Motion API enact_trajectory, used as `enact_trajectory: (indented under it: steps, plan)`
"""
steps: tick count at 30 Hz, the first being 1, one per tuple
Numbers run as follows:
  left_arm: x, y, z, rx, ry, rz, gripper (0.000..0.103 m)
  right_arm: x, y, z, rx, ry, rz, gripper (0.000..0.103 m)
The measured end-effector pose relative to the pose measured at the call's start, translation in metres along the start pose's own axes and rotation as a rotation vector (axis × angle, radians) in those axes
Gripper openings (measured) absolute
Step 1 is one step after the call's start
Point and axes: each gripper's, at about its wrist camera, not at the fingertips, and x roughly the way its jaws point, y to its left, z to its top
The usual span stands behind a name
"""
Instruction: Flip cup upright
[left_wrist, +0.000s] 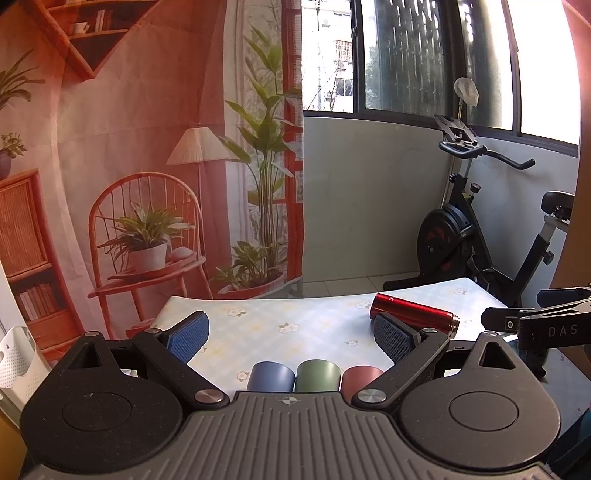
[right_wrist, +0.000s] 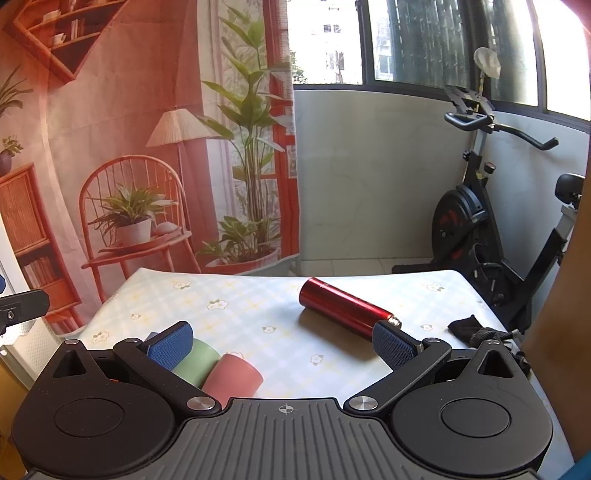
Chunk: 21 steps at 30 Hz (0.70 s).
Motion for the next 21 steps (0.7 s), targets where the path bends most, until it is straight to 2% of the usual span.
enact_trajectory:
  steps: [21]
  plan:
    - [-0.0057, -0.0014, -0.0009, 0.001, -0.012, 0.000, 0.097, -0.0033, -0.0001, 0.0015, 0.002, 0.000, 0.000, 0.103]
